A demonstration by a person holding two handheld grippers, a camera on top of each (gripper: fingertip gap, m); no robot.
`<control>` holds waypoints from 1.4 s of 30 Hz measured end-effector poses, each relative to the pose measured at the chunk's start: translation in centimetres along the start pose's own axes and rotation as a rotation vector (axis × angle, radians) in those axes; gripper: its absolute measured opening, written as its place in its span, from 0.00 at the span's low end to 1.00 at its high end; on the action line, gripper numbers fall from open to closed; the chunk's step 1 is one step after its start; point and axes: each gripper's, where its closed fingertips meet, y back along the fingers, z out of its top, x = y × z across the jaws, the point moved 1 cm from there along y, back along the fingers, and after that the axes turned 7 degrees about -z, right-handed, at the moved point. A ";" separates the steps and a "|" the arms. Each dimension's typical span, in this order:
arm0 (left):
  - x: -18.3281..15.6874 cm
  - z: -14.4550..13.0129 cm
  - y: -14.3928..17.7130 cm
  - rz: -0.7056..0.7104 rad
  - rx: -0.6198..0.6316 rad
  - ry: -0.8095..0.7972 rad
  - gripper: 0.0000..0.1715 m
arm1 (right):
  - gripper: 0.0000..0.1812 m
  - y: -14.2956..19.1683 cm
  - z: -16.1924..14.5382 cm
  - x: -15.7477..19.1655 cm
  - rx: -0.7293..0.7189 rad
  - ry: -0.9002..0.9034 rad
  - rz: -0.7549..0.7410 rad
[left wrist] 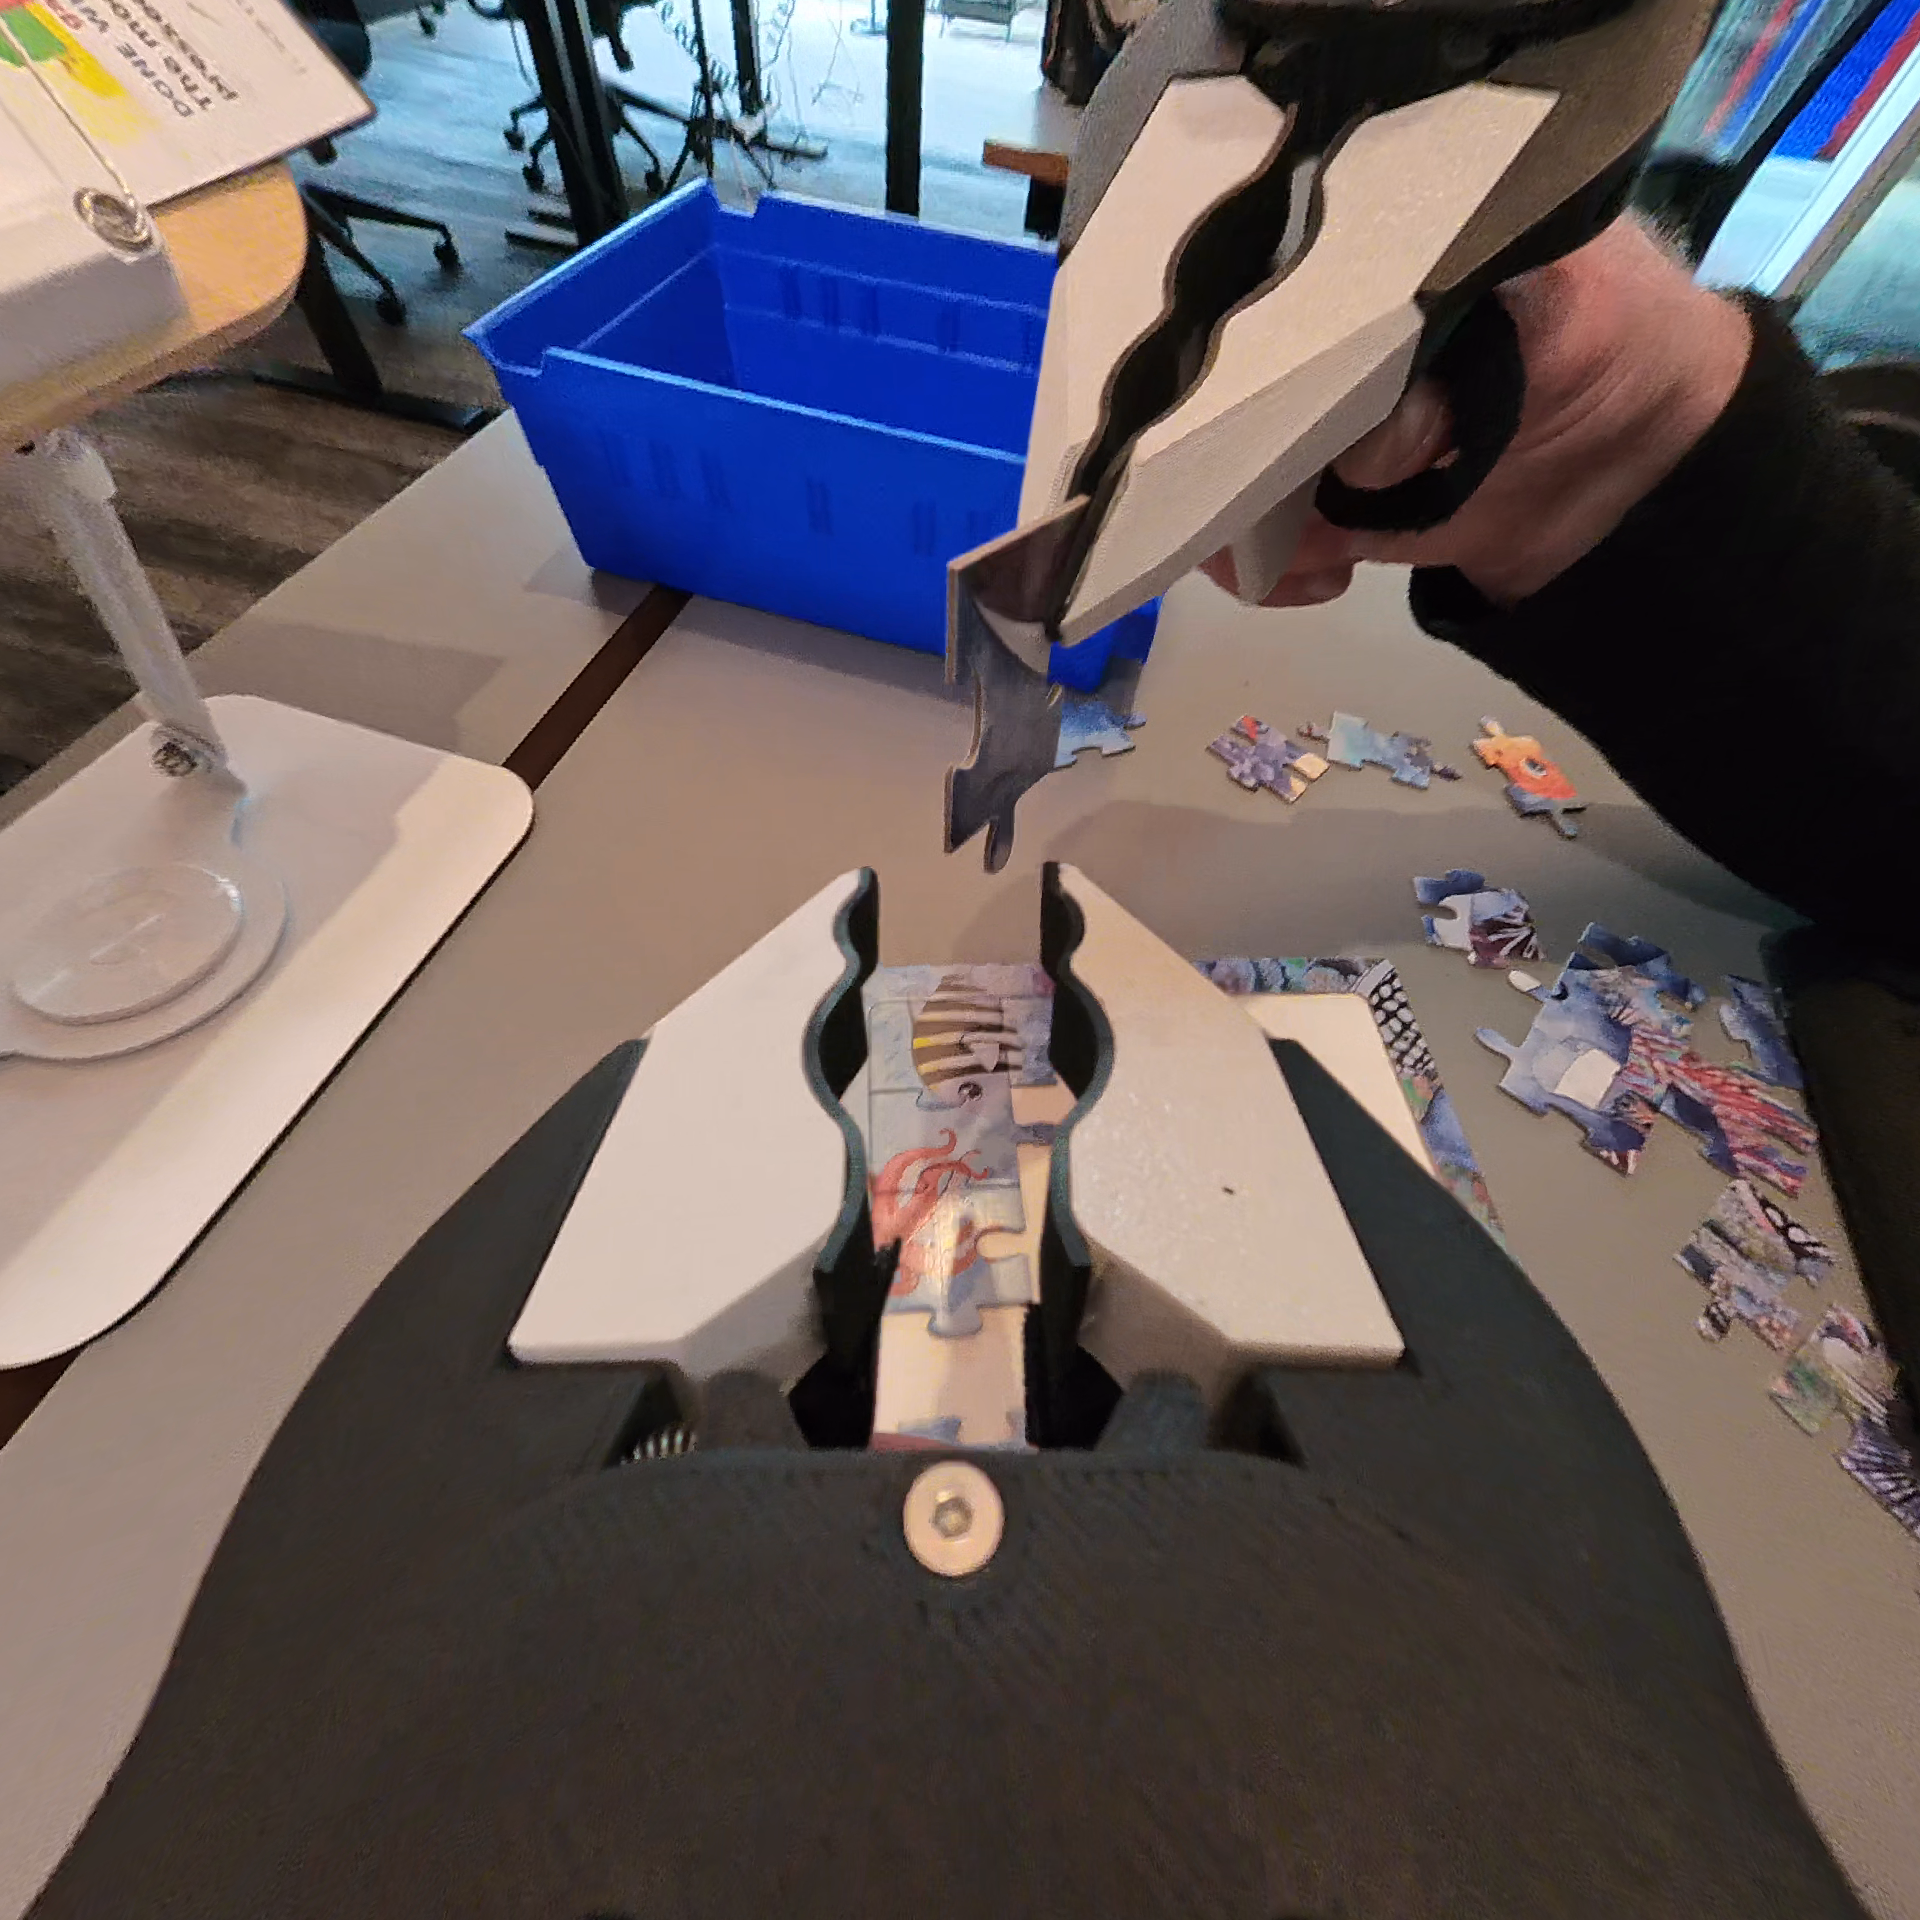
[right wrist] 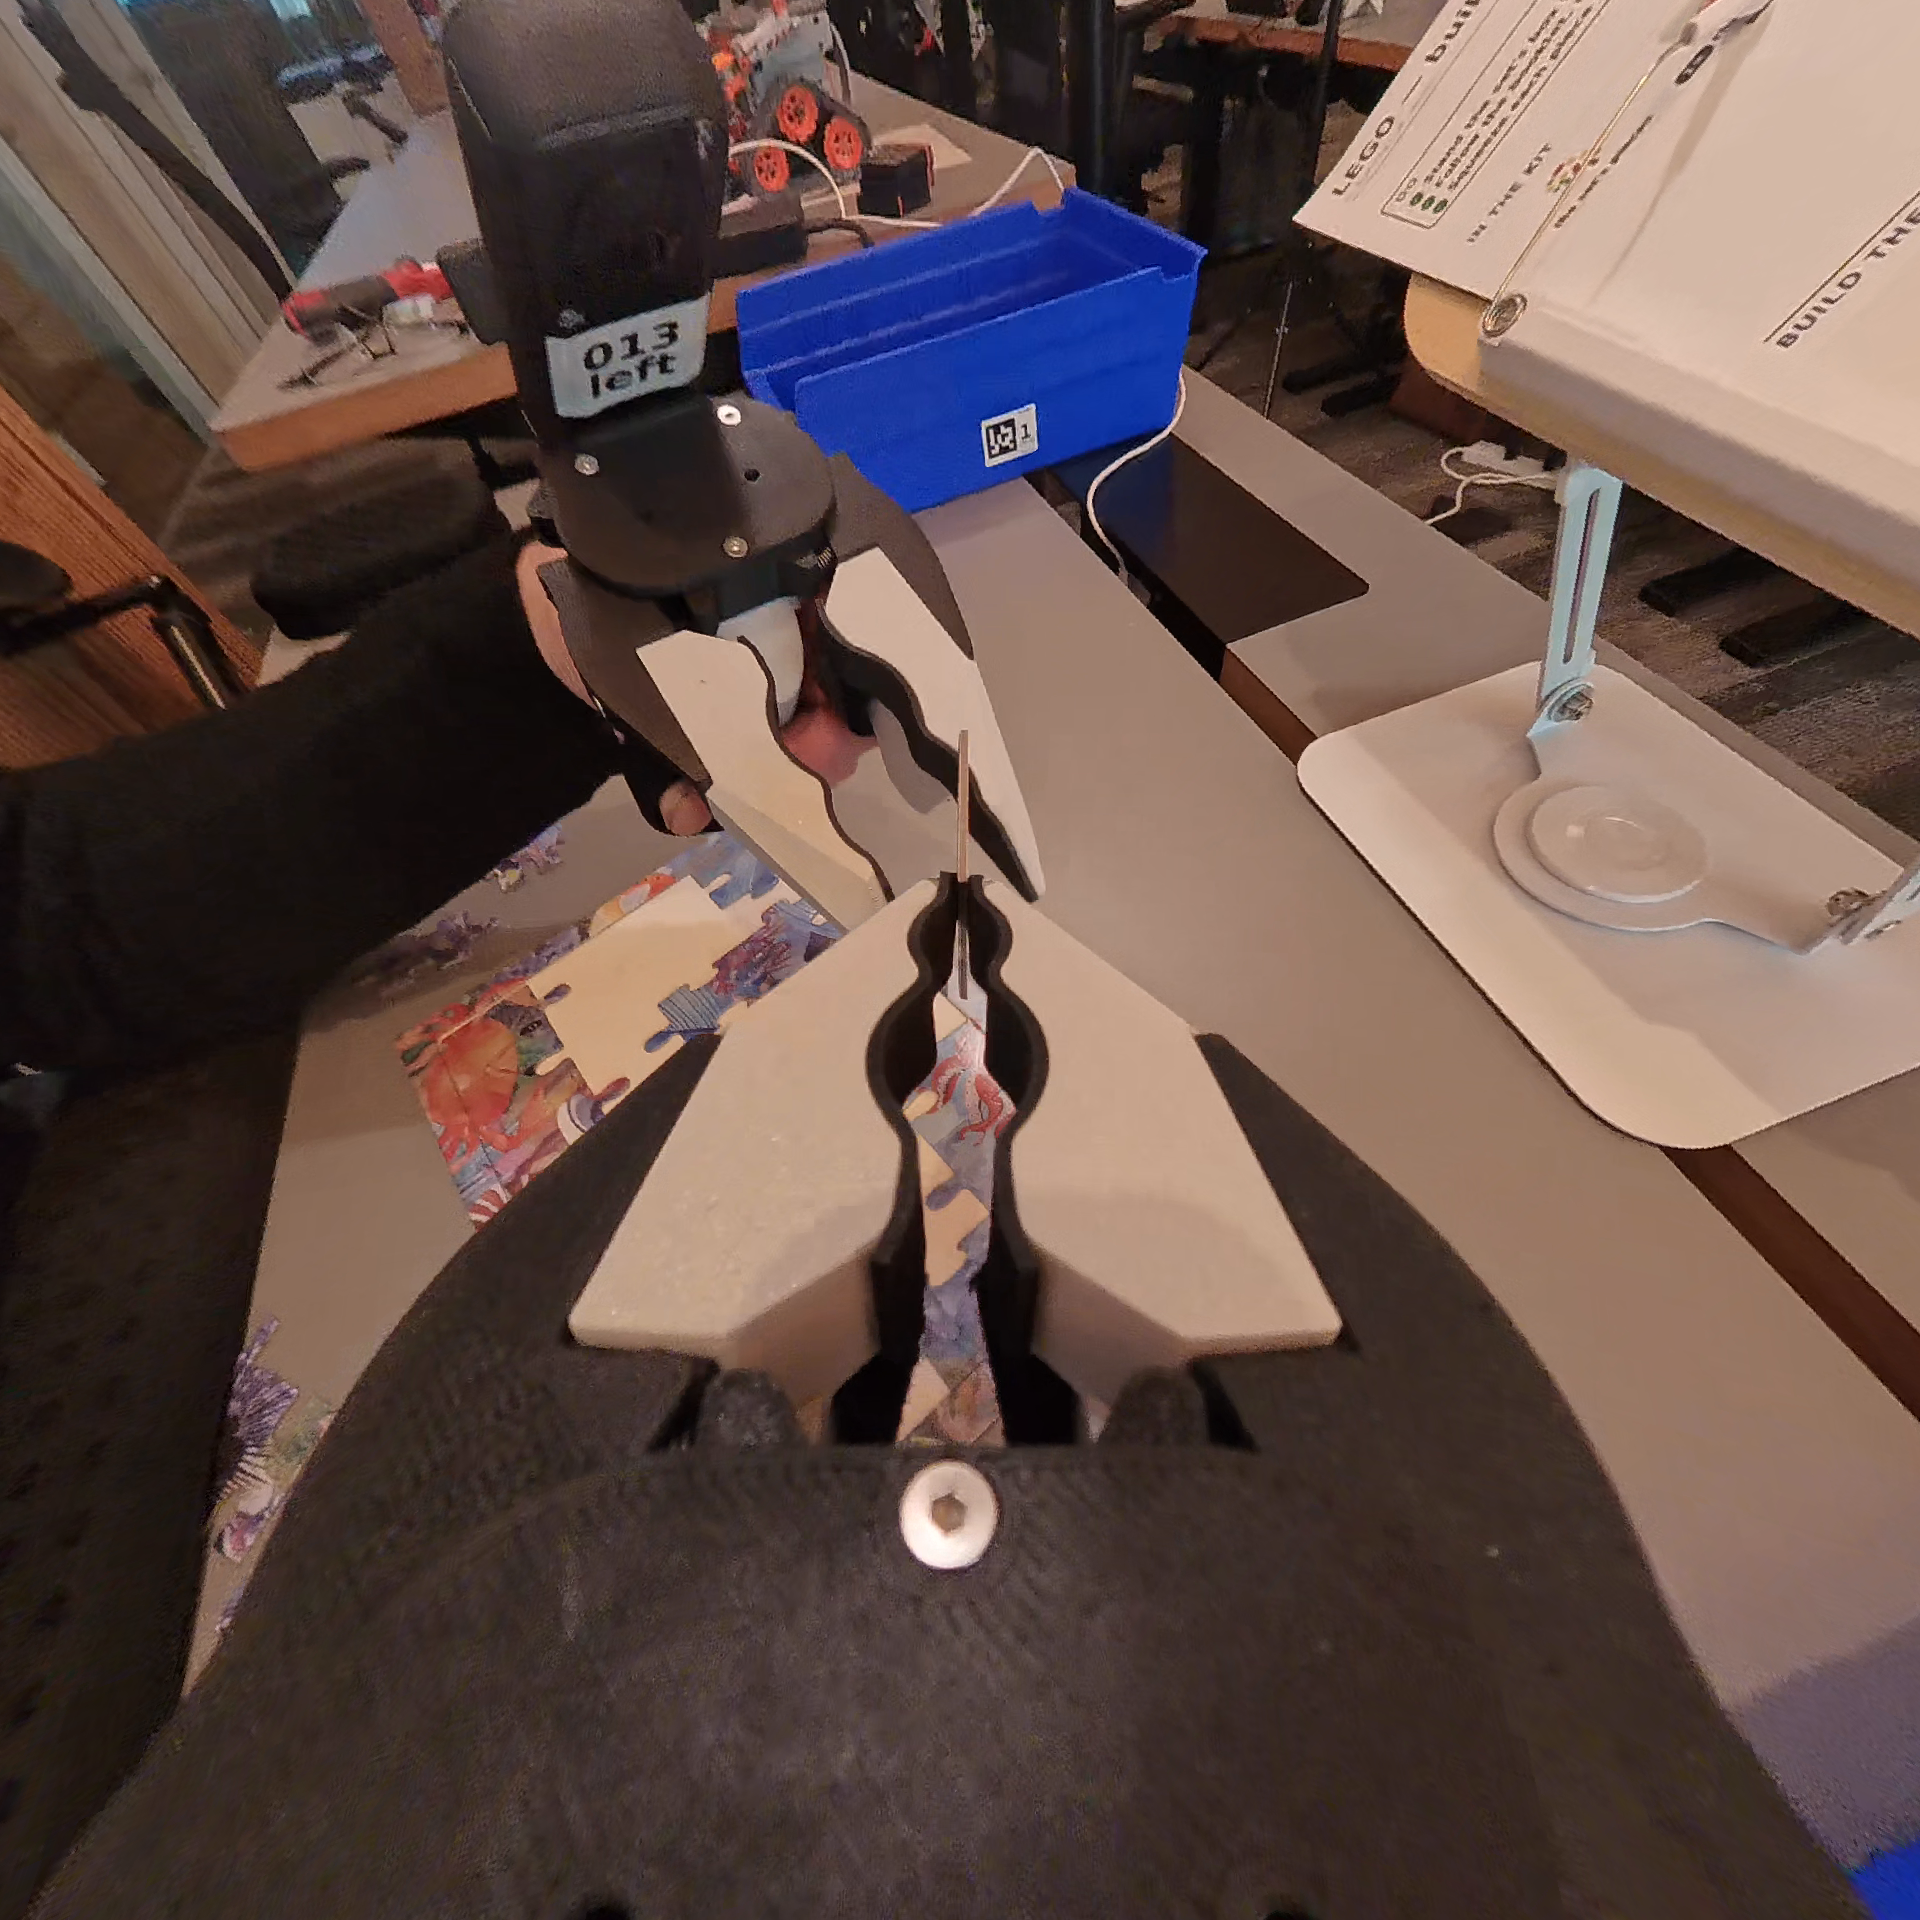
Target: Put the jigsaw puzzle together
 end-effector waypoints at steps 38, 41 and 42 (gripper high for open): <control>0.4 -5.3 -2.1 -0.028 0.228 0.056 0.02 | 0.00 -1.7 -6.9 -0.7 0.339 -0.121 0.046; 0.4 -5.2 -2.0 -0.037 0.214 0.064 0.01 | 0.00 -1.6 -7.2 -0.7 0.354 -0.133 0.051; 0.4 -5.2 -2.0 -0.039 0.212 0.065 0.01 | 0.00 -1.5 -7.3 -0.7 0.359 -0.134 0.054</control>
